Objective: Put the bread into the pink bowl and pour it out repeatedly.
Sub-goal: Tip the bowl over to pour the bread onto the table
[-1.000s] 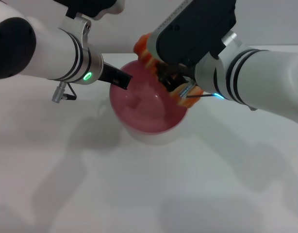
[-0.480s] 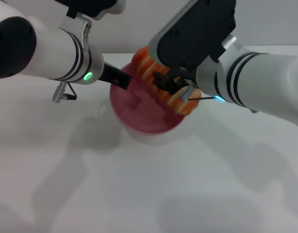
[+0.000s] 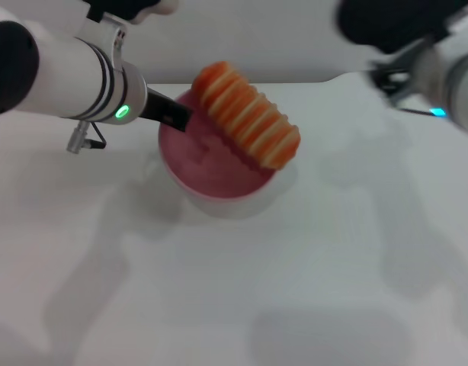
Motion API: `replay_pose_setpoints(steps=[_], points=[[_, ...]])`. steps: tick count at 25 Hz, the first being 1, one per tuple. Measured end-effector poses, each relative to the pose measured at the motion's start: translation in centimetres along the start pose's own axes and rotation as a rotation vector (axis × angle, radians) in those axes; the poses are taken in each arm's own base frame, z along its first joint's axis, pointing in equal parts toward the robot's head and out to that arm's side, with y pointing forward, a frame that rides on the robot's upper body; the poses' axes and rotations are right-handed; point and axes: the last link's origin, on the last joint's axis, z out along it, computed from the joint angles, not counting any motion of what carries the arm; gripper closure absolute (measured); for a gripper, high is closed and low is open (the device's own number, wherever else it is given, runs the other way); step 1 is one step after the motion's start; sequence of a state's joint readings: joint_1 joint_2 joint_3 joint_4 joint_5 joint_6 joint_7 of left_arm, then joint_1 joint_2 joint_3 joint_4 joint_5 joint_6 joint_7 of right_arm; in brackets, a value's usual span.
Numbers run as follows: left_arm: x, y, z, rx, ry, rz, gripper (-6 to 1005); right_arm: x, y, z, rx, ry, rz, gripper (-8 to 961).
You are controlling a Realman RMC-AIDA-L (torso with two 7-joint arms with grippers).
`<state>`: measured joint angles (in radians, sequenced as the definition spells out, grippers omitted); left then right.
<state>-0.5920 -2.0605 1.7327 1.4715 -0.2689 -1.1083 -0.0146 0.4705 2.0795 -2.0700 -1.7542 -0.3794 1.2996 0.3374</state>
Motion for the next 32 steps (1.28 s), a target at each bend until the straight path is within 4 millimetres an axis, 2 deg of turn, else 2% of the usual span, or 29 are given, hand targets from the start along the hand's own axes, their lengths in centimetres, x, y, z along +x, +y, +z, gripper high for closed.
replay_pose_setpoints(steps=[5, 8, 11, 14, 18, 20, 25, 29, 31, 32], points=[[0.1, -1.2, -0.2, 0.015, 0.012, -0.032, 954, 3.4, -3.4, -0.2, 0.107, 0.113, 0.088, 331], [0.4, -1.4, -0.2, 0.020, 0.045, -0.021, 954, 5.1, -3.7, -0.4, 0.133, 0.135, 0.082, 359], [0.7, -1.7, -0.2, 0.042, 0.065, 0.018, 954, 6.6, -2.8, 0.2, 0.111, 0.187, 0.045, 387], [0.8, -2.2, -0.3, 0.087, 0.065, 0.059, 954, 7.9, -1.8, 0.6, 0.062, 0.238, 0.032, 511], [0.7, -2.3, -0.5, 0.146, 0.065, 0.156, 954, 9.1, -1.5, 0.8, 0.063, 0.262, 0.034, 702], [0.6, -2.1, -0.4, 0.168, 0.064, 0.202, 955, 9.3, -1.6, 0.8, 0.067, 0.269, 0.039, 835], [0.1, -0.5, -0.3, 0.226, 0.063, 0.340, 955, 9.6, -1.6, 0.9, 0.074, 0.284, 0.037, 955], [-0.2, 1.3, -0.6, 0.249, 0.082, 0.439, 954, 10.0, -1.8, 1.0, 0.081, 0.296, 0.032, 951], [0.0, 2.4, -1.4, 0.323, 0.124, 0.535, 955, 10.0, -1.8, 1.2, 0.084, 0.300, 0.027, 948], [0.0, 2.4, -1.4, 0.323, 0.124, 0.535, 955, 10.0, -1.8, 1.2, 0.084, 0.300, 0.027, 947]])
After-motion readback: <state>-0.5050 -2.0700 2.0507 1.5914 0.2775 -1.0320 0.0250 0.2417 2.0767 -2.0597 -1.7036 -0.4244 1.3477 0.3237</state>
